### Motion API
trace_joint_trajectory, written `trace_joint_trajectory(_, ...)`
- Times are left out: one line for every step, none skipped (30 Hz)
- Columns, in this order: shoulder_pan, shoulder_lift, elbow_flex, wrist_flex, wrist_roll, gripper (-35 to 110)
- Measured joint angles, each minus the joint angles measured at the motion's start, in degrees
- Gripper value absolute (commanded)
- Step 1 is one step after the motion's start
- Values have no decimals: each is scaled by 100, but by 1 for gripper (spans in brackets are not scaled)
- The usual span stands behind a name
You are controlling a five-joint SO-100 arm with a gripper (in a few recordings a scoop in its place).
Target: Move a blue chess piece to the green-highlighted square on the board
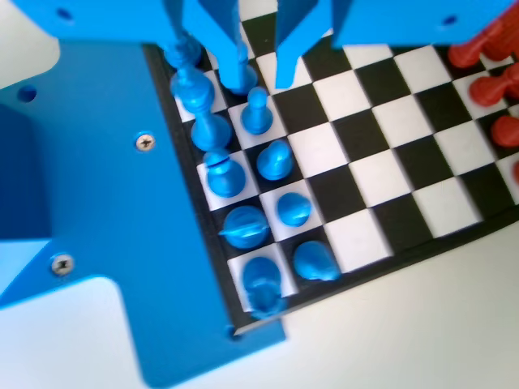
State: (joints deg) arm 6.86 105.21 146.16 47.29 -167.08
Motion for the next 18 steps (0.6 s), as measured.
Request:
trace_joint_trajectory(0, -35, 44, -70, 0, 11)
trace_joint_trajectory(0, -44, 88, -211, 0, 11)
trace_joint_trajectory(0, -97, 105, -255, 0, 11)
trace_joint_trajectory(-18, -132, 105, -281, 0, 11)
trace_joint_trajectory(-44, -149, 105, -290, 0, 11)
trace_joint_trajectory(-70, -149, 105, -325, 0, 11)
trace_joint_trajectory(-79, -149, 105, -378, 0, 11)
trace_joint_trajectory(-79, -149, 105, -422, 0, 11)
trace_joint_trajectory(-70, -185, 105, -422, 0, 11)
trace_joint_trajectory(-70, -229, 105, -422, 0, 11)
trace_joint_trajectory(-62, -246, 105, -378, 0, 11)
trace_joint_trajectory(-62, -255, 105, -413, 0, 11)
trace_joint_trajectory(-62, -290, 105, -501, 0, 11)
trace_joint_trajectory(-70, -334, 105, -562, 0, 11)
trace_joint_trajectory(-70, -387, 105, -589, 0, 11)
trace_joint_trajectory(-70, -431, 105, -615, 0, 11)
trace_joint_trajectory(-70, -492, 105, -633, 0, 11)
trace_joint_trajectory(-70, -536, 105, -694, 0, 11)
